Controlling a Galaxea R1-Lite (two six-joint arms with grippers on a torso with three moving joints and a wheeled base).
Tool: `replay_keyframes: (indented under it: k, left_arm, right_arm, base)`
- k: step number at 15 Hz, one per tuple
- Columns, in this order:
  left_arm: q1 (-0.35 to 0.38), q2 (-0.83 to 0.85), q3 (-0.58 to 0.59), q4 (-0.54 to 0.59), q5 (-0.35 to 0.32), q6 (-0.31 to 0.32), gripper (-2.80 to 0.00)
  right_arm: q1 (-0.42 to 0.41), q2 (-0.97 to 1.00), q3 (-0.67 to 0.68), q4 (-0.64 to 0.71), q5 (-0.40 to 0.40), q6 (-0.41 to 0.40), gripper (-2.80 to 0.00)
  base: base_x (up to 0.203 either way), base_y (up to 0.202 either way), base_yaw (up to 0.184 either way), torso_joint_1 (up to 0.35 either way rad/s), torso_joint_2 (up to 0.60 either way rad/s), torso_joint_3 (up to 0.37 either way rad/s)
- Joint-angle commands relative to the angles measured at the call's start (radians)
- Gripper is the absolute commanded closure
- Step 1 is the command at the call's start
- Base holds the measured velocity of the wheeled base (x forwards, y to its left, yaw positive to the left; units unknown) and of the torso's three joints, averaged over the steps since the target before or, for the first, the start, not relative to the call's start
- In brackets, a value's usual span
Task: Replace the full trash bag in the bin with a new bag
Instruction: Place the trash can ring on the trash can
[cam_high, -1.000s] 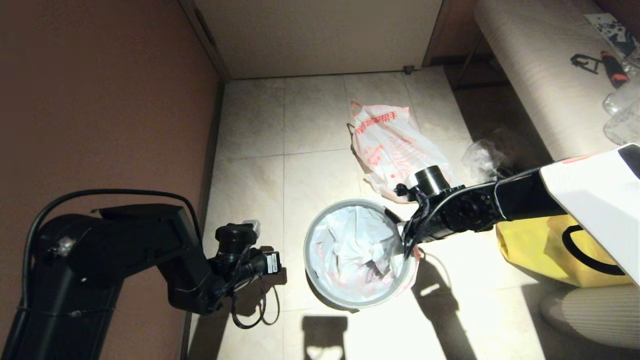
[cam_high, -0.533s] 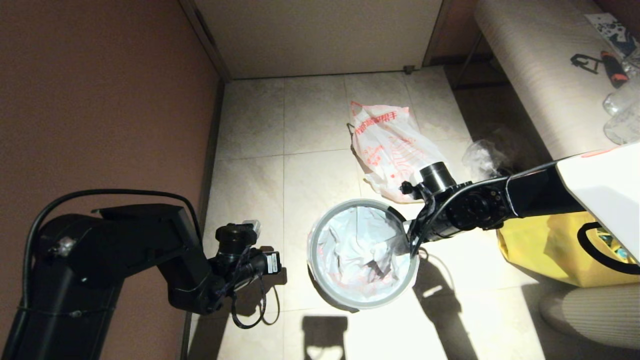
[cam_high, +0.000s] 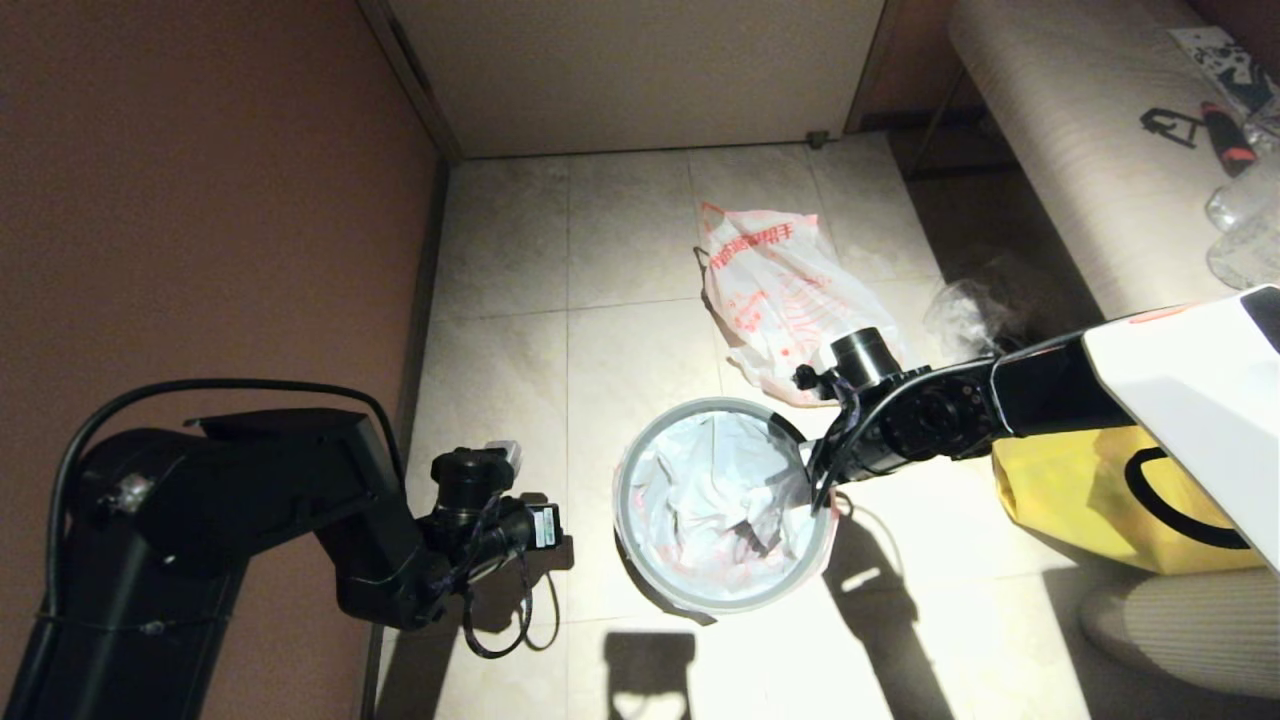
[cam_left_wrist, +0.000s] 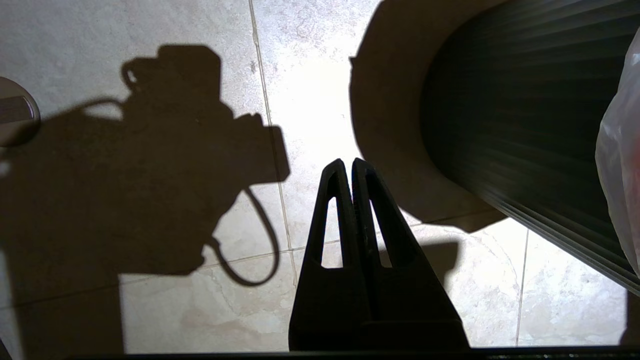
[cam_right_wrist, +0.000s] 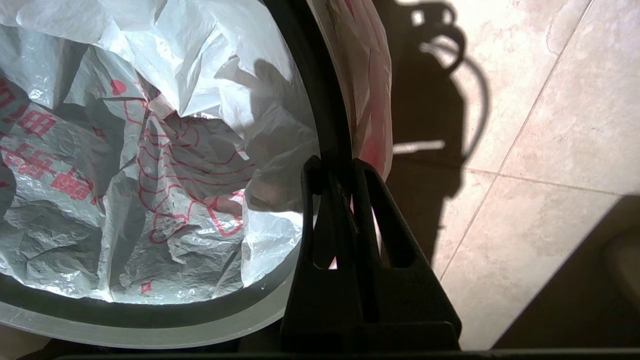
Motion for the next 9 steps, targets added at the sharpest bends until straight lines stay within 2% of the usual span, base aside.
replay_keyframes:
  k: [1,9]
  left_arm:
    - [0.0,0.001,0.0,-0.005,0.0,-0.001,0.0]
    - [0.0,0.003,0.0,-0.005,0.0,-0.001,0.0]
  right_arm:
    - [-0.001,0.008,-0.012,0.001,-0.001,-0.004,0.0]
    - [0.006,0.056,-0.039,-0.024,-0.001,-0.005,0.0]
  base:
    - [0.0,0.0,0.0,0.0,0.0,0.0]
    - [0.0,0.0,0.0,0.0,0.0,0.0]
